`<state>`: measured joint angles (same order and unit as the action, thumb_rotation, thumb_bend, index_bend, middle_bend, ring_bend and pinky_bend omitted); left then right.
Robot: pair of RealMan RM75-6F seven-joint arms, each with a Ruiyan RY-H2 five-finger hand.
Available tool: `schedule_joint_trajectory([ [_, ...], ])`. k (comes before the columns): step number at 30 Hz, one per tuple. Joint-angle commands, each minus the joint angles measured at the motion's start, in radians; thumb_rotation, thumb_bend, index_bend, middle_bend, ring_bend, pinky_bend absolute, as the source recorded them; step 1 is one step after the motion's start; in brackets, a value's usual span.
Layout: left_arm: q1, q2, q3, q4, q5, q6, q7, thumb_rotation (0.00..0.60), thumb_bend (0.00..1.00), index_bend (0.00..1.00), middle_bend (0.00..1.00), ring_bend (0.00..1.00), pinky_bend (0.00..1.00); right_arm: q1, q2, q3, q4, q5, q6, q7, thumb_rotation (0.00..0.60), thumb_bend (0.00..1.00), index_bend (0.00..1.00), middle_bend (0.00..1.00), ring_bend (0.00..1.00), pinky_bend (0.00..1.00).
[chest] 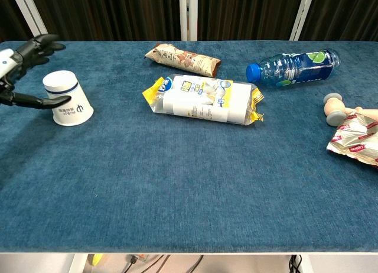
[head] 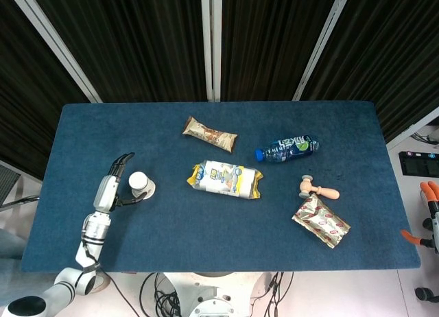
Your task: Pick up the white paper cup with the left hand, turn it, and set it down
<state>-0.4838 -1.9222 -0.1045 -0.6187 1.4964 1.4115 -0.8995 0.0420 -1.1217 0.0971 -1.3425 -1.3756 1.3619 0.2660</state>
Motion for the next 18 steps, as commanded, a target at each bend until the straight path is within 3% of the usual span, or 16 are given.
schedule_joint_trajectory([
  [1, 0.027, 0.062, -0.016, -0.084, 0.016, 0.101, 0.022, 0.600, 0.17, 0.01, 0.05, 0.00, 0.00, -0.004, 0.004, 0.003, -0.006, -0.001, 0.012, 0.000, 0.600, 0.02, 0.00, 0.00, 0.00, 0.00],
  [5, 0.078, 0.254, -0.022, -0.314, 0.045, 0.220, 0.161, 0.600, 0.18, 0.08, 0.05, 0.00, 0.00, -0.011, 0.010, 0.002, -0.015, -0.006, 0.029, -0.006, 0.600, 0.02, 0.00, 0.00, 0.00, 0.00],
  [7, 0.122, 0.410, 0.001, -0.479, 0.055, 0.236, 0.322, 0.600, 0.19, 0.14, 0.06, 0.00, 0.00, -0.015, 0.012, 0.000, -0.020, -0.009, 0.035, -0.011, 0.600, 0.02, 0.00, 0.00, 0.00, 0.00],
  [11, 0.214, 0.692, 0.079, -0.780, 0.010, 0.178, 0.691, 0.600, 0.19, 0.12, 0.06, 0.00, 0.00, -0.026, 0.017, -0.005, -0.032, -0.013, 0.055, -0.035, 0.600, 0.02, 0.00, 0.00, 0.00, 0.00],
  [14, 0.270, 0.761, 0.120, -0.868, -0.035, 0.161, 0.888, 0.600, 0.19, 0.07, 0.05, 0.00, 0.00, -0.037, 0.013, -0.002, -0.043, -0.014, 0.086, -0.070, 0.600, 0.02, 0.00, 0.00, 0.00, 0.00],
  [18, 0.321, 0.779, 0.155, -0.892, -0.059, 0.153, 0.974, 0.600, 0.18, 0.03, 0.00, 0.00, 0.00, -0.046, -0.004, 0.007, -0.052, 0.003, 0.110, -0.125, 0.600, 0.02, 0.00, 0.00, 0.00, 0.00],
])
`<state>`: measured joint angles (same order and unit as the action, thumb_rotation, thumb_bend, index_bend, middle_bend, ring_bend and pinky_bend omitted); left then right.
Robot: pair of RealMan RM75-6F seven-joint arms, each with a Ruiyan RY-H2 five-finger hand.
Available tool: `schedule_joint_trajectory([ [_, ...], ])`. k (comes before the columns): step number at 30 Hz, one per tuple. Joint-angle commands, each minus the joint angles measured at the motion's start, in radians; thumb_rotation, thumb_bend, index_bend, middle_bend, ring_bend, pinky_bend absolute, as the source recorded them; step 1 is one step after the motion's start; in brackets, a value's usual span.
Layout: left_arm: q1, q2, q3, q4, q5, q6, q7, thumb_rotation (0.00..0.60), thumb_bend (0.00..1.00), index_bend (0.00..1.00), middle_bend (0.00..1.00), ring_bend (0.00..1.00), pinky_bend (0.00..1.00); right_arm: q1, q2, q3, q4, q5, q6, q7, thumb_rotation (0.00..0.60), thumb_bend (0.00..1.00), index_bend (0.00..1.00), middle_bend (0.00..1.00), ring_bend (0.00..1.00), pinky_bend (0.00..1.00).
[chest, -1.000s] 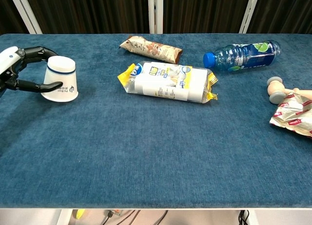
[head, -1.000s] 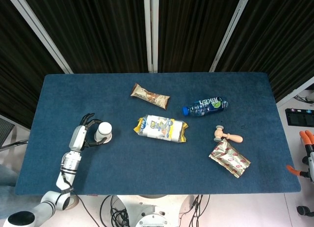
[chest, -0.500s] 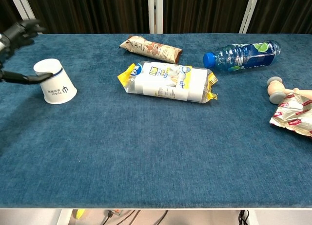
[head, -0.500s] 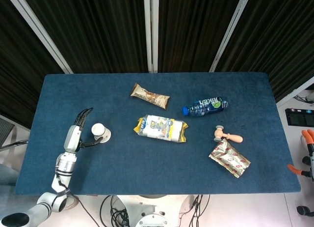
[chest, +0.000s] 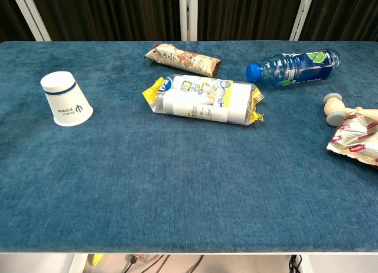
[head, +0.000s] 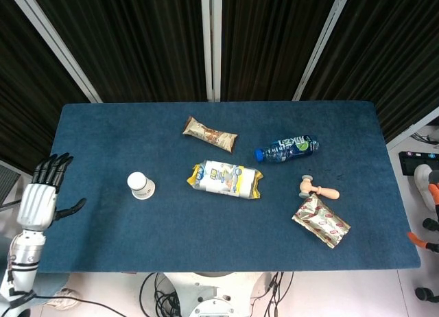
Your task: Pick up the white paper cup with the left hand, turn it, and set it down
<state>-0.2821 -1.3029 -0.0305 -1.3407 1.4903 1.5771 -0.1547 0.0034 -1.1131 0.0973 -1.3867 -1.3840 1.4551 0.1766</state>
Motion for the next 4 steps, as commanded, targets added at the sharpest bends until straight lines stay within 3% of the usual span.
schedule_joint_trajectory([
  [1, 0.127, 0.158, 0.084, -0.161, -0.053, -0.011, 0.236, 0.600, 0.18, 0.03, 0.00, 0.00, 0.00, -0.008, -0.016, 0.007, -0.009, 0.014, 0.019, -0.046, 0.600, 0.02, 0.00, 0.00, 0.00, 0.00],
  [4, 0.142, 0.155, 0.091, -0.128, -0.048, -0.018, 0.244, 0.600, 0.18, 0.02, 0.00, 0.00, 0.00, -0.010, -0.025, 0.006, -0.011, 0.011, 0.026, -0.064, 0.600, 0.02, 0.00, 0.00, 0.00, 0.00],
])
